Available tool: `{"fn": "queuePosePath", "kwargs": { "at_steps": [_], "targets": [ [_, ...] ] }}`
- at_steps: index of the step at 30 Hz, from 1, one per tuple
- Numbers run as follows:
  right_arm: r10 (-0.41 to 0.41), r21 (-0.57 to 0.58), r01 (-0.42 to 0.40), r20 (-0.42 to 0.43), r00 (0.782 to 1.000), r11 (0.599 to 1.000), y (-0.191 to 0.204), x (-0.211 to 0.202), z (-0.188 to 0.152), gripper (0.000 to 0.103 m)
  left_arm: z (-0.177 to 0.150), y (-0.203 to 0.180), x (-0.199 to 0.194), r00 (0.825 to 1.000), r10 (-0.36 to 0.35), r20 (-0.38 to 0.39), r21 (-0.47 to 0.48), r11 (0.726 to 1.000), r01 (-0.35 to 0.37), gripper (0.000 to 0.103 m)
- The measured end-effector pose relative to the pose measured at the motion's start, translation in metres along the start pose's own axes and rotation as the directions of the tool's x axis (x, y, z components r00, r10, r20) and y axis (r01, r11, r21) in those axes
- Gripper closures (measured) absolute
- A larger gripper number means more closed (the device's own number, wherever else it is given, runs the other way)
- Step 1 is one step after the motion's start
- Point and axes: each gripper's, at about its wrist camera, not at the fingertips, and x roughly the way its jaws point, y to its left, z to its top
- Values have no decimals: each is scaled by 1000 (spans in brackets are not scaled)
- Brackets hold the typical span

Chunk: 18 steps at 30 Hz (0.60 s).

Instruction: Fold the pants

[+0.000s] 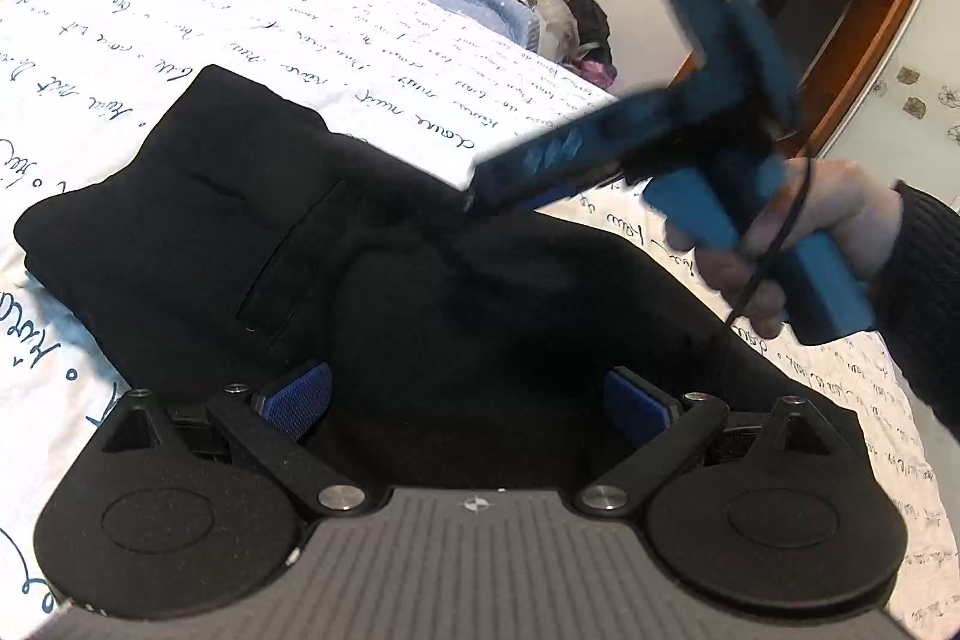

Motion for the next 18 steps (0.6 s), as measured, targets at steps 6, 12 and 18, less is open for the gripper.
{"fn": "queuePosePath", "kwargs": {
  "at_steps": [6,12,18],
  "targets": [
    [-35,35,35,24,999,999,-12,9,11,79,-9,-1,-2,999,-14,30,41,999,13,3],
    [-60,61,52,124,991,997,-9,6,-7,80,-10,1,-1,997,-47,62,48,998,44,2],
    [51,186,-100,251,967,977,1,-32,-20,79,-1,22,-19,994,-95,61,-104,989,101,2]
  ]
}}
